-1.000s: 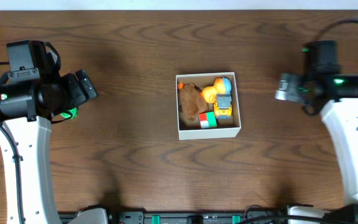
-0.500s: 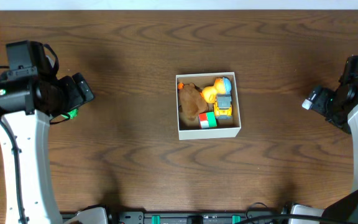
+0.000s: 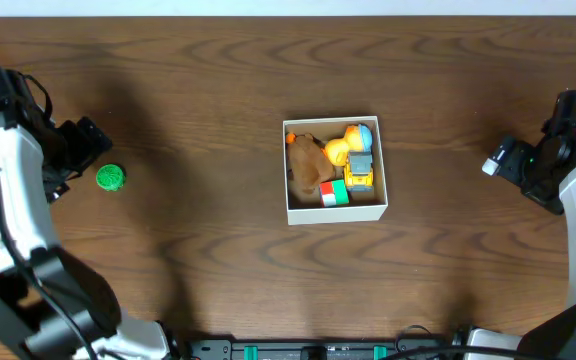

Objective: Pack container
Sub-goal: 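Lift the right gripper away from the box to the right side, then lower the left gripper onto the green round toy and grasp it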

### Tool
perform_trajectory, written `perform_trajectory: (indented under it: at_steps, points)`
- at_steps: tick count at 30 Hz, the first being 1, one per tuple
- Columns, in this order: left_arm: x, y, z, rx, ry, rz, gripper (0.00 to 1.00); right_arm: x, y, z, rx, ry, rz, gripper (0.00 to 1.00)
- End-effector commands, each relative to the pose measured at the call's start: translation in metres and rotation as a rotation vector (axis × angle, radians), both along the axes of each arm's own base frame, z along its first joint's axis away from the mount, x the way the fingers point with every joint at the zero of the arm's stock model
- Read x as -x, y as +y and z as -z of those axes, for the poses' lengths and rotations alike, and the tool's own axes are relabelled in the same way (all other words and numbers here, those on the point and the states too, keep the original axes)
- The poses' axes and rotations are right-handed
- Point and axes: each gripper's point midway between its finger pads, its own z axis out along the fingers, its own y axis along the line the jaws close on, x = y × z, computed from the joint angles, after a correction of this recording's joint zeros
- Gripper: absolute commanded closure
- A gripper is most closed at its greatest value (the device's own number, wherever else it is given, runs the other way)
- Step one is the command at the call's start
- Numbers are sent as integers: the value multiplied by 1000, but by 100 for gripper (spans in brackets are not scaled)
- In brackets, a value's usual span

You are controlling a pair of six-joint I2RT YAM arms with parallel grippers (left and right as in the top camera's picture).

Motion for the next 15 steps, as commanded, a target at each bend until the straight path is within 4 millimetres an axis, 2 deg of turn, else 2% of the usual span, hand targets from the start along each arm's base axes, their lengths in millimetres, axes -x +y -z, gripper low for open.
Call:
perform_trajectory:
  at_steps: [1,7,15]
  points:
    - [-12,-5,39,76,48,16,2,1,1,2,-14,2,2,2]
    - [-19,-1,87,116,130,13,2,1,1,2,-8,5,-16,2]
    - [-20,-1,122,141,184,12,2,1,1,2,-7,6,-22,3]
